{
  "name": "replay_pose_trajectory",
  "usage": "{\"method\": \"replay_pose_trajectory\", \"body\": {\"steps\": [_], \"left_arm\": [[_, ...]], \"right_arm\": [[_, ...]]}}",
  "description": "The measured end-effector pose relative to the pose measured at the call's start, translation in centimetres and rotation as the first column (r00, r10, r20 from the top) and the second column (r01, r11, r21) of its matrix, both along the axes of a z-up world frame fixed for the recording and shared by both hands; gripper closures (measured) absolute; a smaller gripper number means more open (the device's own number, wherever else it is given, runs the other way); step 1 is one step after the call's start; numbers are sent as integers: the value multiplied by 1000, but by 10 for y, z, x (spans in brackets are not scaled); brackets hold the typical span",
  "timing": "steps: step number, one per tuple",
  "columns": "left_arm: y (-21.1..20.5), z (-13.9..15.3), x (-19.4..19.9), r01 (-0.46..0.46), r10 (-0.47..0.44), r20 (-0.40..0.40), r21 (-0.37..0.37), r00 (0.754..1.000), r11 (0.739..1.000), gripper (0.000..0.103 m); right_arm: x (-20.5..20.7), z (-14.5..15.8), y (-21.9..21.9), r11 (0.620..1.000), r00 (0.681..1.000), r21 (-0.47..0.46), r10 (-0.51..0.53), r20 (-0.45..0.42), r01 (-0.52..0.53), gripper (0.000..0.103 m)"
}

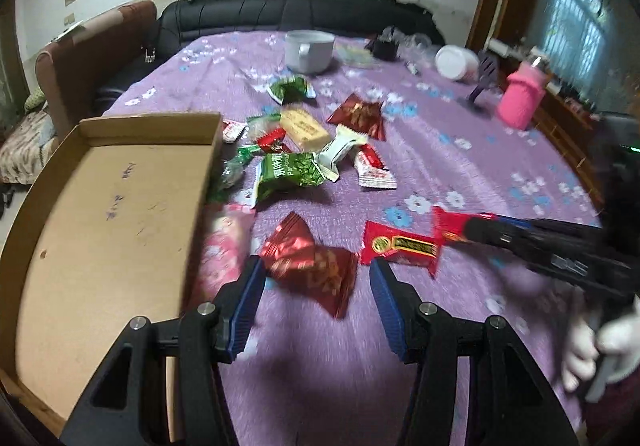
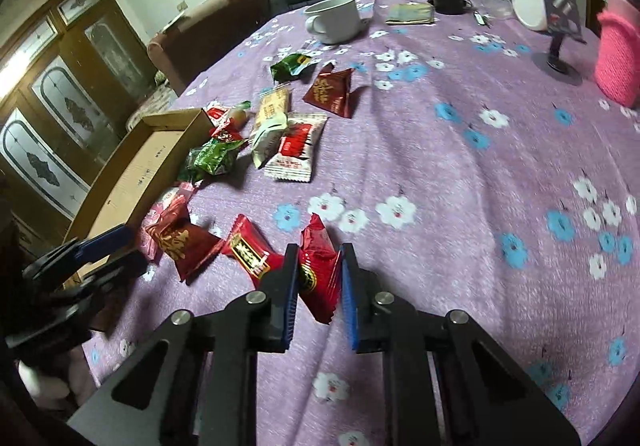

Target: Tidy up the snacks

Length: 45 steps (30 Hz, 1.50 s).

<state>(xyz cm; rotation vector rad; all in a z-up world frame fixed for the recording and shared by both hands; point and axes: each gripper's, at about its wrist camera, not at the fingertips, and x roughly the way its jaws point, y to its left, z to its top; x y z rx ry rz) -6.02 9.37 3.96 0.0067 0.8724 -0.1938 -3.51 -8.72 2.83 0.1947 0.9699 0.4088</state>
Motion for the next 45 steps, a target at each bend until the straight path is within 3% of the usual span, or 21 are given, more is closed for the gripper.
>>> {"method": "replay_pose_trajectory", "body": {"steps": [4, 6, 7, 9, 12, 15, 22, 25, 26, 29, 32, 38, 45], "left_arm": [[-10, -12, 20, -21, 23, -39, 52, 999, 998, 48], [-15, -20, 25, -11, 16, -72, 63, 997, 998, 66], [-17, -23, 26, -7, 11, -84, 54, 996, 999, 68], [-19, -24, 25, -4, 9, -87, 57, 996, 998, 69], [-22, -23, 21, 18, -12, -92, 60, 996, 998, 69], [-26, -23, 19, 28, -22, -90, 66, 996, 997, 69], [-13, 0, -1, 25, -27, -36, -47, 999, 999, 69], [-1, 8, -15, 14, -15, -1, -82, 1000, 997, 69], [5, 10, -20, 8, -7, 8, -99, 1000, 995, 69], [21, 13, -30, -6, 9, 22, -138, 1000, 990, 69], [40, 18, -36, -24, 32, 38, -188, 999, 982, 69], [86, 28, -42, -87, 106, 73, -220, 992, 972, 69], [145, 21, -44, -206, 223, 63, -203, 973, 957, 69]], "right_arm": [[0, -5, -9, 999, 1000, 28, 20, 3, -20, 81], [0, -6, -10, 999, 1000, 28, 24, 17, -24, 76], [-1, -5, -9, 999, 999, 20, 24, 27, -25, 73], [-3, -3, -7, 1000, 998, 2, 28, 51, -28, 55], [-5, -1, -4, 999, 996, -20, 31, 89, -30, 44], [-4, -3, 1, 998, 994, -53, 49, 95, -45, 44], [5, -17, 7, 993, 997, -109, 48, 57, -42, 45], [0, -18, 19, 980, 993, -189, 73, 90, -54, 58], [-1, -18, 22, 978, 992, -195, 92, 90, -73, 74], [-7, -18, 31, 966, 989, -246, 105, 106, -77, 75], [-10, -16, 29, 972, 993, -229, 77, 88, -55, 77], [-27, 18, 29, 973, 991, -228, 45, 128, -15, 77], [-37, 54, 92, 973, 978, -178, 171, 122, -148, 77]]}}
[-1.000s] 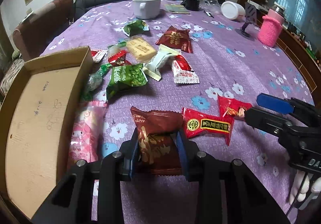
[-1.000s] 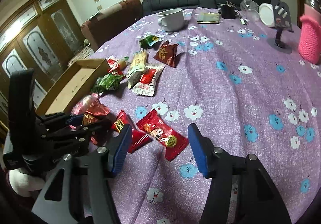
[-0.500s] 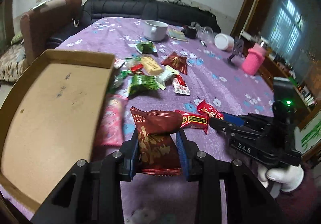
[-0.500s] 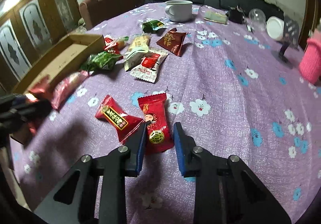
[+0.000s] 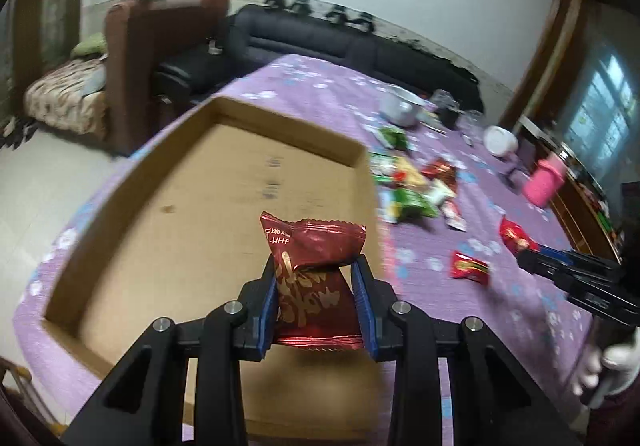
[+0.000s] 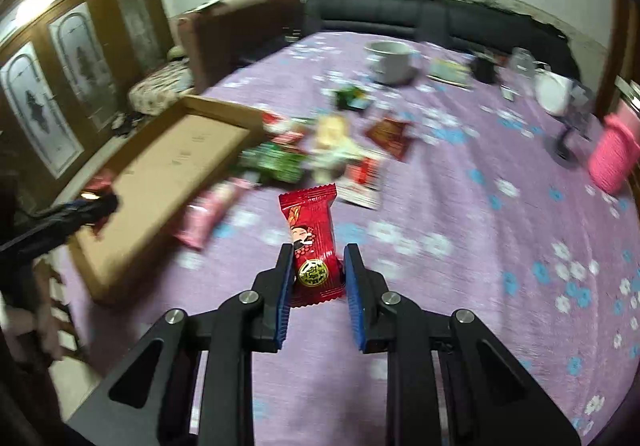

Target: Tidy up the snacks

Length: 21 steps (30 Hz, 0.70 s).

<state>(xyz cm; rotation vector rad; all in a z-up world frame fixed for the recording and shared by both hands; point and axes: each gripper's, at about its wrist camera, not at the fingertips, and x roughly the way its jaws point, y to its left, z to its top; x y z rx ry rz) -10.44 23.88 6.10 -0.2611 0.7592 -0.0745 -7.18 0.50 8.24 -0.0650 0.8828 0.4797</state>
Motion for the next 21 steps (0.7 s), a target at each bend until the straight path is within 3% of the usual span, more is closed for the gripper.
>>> {"method": "replay_pose_trajectory", "body": {"steps": [6, 12, 18, 21], "left_arm": [[41, -10, 7, -101, 100, -29, -14, 995, 995, 69], [52, -20, 15, -121, 121, -44, -7, 992, 993, 67], [52, -24, 18, -120, 119, -44, -20, 992, 993, 57], [53, -16, 9, -128, 128, -14, -22, 992, 992, 57]], "right_arm": [[9, 3, 77, 984, 988, 128, 133, -82, -122, 76], [22, -21, 136, 973, 968, 143, 201, -153, -180, 76], [41, -47, 146, 974, 953, 166, 193, -235, -157, 69], [46, -32, 119, 962, 964, 241, 181, -197, -132, 67]]}}
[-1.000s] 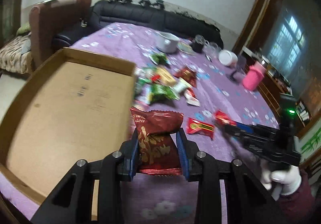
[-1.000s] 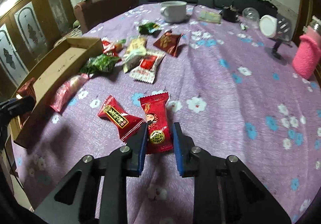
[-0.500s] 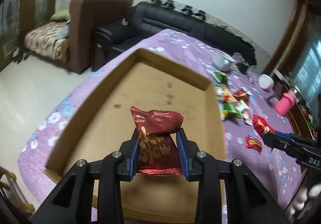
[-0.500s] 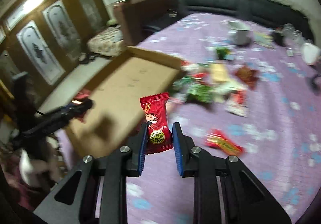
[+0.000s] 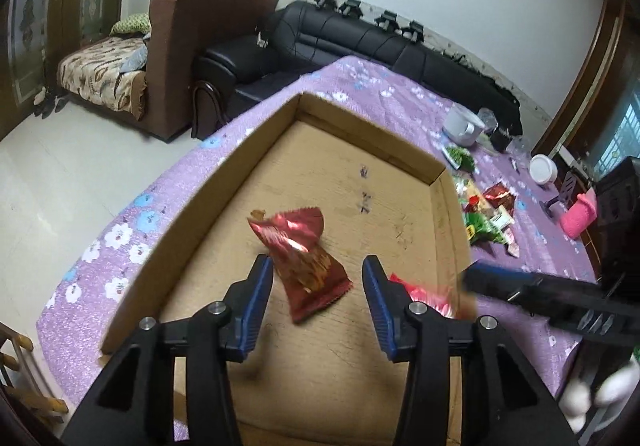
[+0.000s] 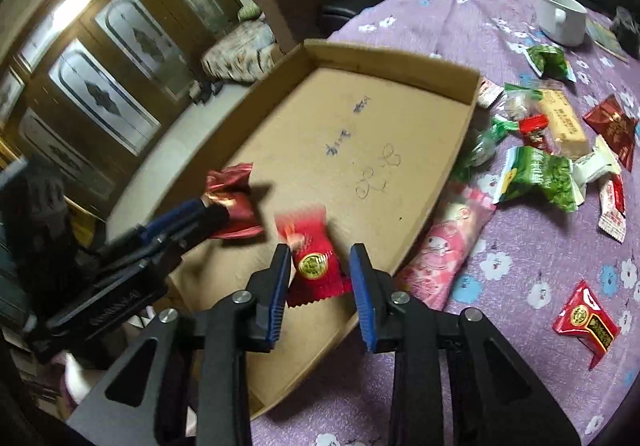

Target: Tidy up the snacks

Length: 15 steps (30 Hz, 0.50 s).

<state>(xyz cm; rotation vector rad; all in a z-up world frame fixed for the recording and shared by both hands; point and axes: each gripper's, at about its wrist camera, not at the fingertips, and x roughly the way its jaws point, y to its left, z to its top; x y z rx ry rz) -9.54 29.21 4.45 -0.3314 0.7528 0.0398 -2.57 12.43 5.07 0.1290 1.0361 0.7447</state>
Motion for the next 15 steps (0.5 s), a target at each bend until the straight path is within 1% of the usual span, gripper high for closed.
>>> {"method": "replay_pose_trajectory", "body": {"steps": [1, 3, 4, 5, 6, 7, 9, 13, 15], "left_arm": [[0, 4, -6, -1, 1, 21, -6, 1000, 1000, 56], [-1, 11, -13, 6, -5, 58, -19, 998, 1000, 53], [-3, 14, -17, 12, -10, 74, -28, 997, 1000, 51], [-7, 16, -20, 21, -18, 91, -38, 996, 999, 51], [-11, 17, -22, 31, -26, 102, -45, 994, 999, 51], [-15, 18, -23, 36, -31, 107, -47, 994, 998, 51], [-25, 20, -26, 56, -50, 117, -50, 992, 997, 50], [-44, 22, -29, 86, -81, 112, -36, 990, 996, 50], [-50, 23, -31, 95, -91, 108, -25, 990, 995, 50]], "right_arm": [[1, 5, -10, 1000, 1000, 6, -18, 14, 18, 66], [3, 13, -37, 997, 996, -30, -64, 57, 66, 61], [4, 14, -48, 994, 993, -69, -78, 88, 84, 61], [5, 12, -58, 986, 989, -132, -82, 121, 98, 61], [6, 8, -64, 980, 988, -167, -83, 127, 104, 61], [8, 4, -66, 979, 989, -175, -87, 119, 107, 61], [13, -8, -71, 983, 993, -149, -100, 66, 109, 61], [23, -24, -53, 985, 992, -119, -121, 28, 123, 60], [29, -32, -38, 982, 992, -145, -125, 11, 125, 61]]}}
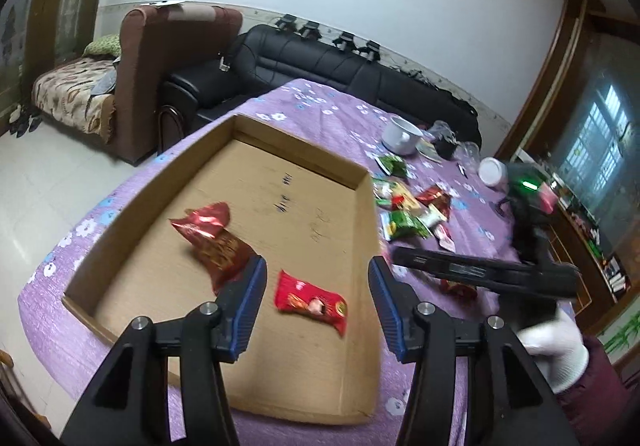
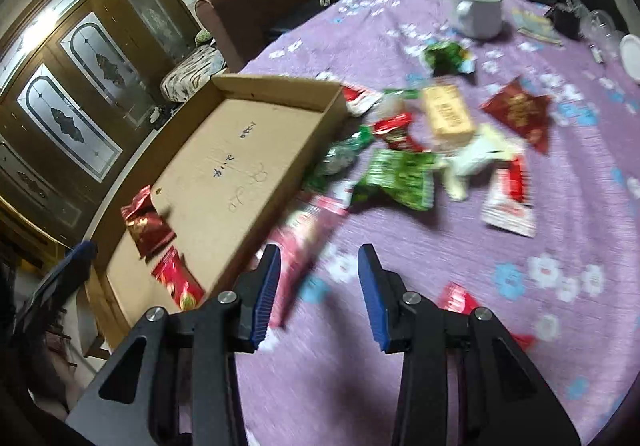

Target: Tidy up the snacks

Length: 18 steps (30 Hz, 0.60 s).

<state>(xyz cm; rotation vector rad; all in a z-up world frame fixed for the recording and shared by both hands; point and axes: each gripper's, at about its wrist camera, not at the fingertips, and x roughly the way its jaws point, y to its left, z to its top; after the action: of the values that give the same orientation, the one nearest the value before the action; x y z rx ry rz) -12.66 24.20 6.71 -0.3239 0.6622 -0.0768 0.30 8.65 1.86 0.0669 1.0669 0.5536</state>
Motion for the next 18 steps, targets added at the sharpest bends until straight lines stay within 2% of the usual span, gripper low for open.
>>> {"method": "replay_pose_trajectory", "body": {"steps": [7, 9, 11, 13, 18], "left_arm": [[-6, -2, 0, 2, -2, -8, 8, 1000, 1000, 49], [-10, -3, 1, 10, -9, -13, 7, 1000, 1000, 49], [-14, -5, 3, 19, -19, -21, 2, 1000, 1000, 49], [-16, -5, -1, 29, -29, -25, 2, 999, 1000, 49], [-25, 1, -7, 55, -55, -23, 4, 998, 998, 49]], "right_arm": [[7, -9, 19, 1000, 1000, 16, -15, -10, 15, 61], [5, -10, 23, 1000, 1000, -7, -4, 8, 5, 62], [2, -9, 28, 999, 1000, -44, 8, 20, -7, 73], [-1, -9, 29, 997, 999, -69, 20, 30, -17, 75], [-27, -7, -11, 993, 998, -107, -48, 42, 52, 75]]}}
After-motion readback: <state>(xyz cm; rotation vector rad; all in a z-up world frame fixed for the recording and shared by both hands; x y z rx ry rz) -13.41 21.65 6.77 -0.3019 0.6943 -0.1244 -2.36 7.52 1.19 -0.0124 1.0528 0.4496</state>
